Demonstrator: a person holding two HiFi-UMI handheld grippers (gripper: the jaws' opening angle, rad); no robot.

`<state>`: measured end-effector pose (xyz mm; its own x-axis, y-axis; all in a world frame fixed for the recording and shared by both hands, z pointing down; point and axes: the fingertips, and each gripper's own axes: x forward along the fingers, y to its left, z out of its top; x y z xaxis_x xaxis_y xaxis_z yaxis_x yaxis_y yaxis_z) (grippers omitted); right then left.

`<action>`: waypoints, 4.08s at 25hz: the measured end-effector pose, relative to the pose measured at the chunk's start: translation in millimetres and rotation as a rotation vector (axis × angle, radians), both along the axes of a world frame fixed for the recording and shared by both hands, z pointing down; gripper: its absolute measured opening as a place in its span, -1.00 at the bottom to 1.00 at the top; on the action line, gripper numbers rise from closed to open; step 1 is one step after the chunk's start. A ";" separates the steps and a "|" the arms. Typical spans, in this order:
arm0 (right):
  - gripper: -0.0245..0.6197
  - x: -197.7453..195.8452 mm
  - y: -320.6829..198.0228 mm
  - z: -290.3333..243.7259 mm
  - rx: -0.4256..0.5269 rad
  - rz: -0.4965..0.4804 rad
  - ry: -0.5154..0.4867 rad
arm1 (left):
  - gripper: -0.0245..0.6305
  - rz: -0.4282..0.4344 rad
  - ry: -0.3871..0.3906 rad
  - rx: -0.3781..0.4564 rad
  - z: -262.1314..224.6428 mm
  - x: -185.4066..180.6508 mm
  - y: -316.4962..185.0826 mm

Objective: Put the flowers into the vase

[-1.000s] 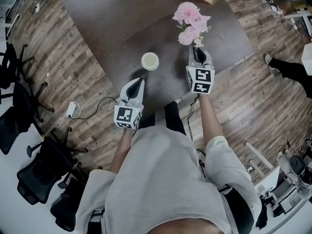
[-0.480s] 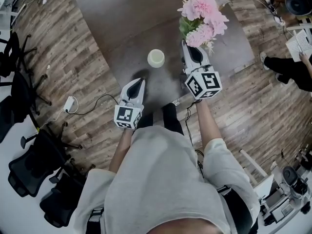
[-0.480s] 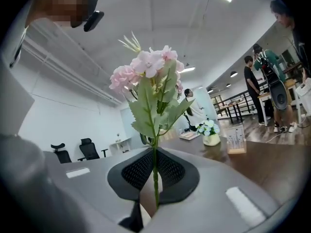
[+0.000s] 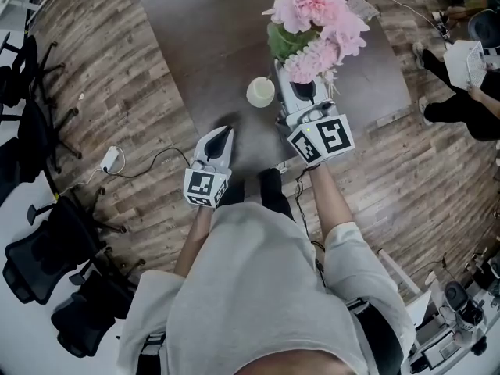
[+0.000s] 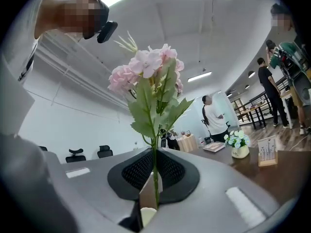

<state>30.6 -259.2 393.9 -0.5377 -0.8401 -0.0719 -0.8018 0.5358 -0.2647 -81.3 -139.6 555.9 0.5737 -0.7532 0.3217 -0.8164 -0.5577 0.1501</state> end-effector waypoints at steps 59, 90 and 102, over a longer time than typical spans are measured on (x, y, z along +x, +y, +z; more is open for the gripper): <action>-0.38 -6.5 49.5 93.0 -0.059 -0.155 0.357 | -0.89 0.029 0.000 -0.005 1.5 13.9 -3.4; -0.12 -19.6 50.2 133.8 -0.156 -0.252 0.597 | -0.90 -0.010 0.047 -0.005 2.4 4.8 -6.9; -0.06 -20.8 46.9 143.2 -0.187 -0.219 0.668 | -0.90 -0.031 0.069 0.000 3.5 -1.5 -8.7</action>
<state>9.7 -212.3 537.1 -0.5738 -0.6745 0.4645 -0.7038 0.6962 0.1414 -82.8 -148.3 559.4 0.5711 -0.7707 0.2824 -0.8208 -0.5326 0.2064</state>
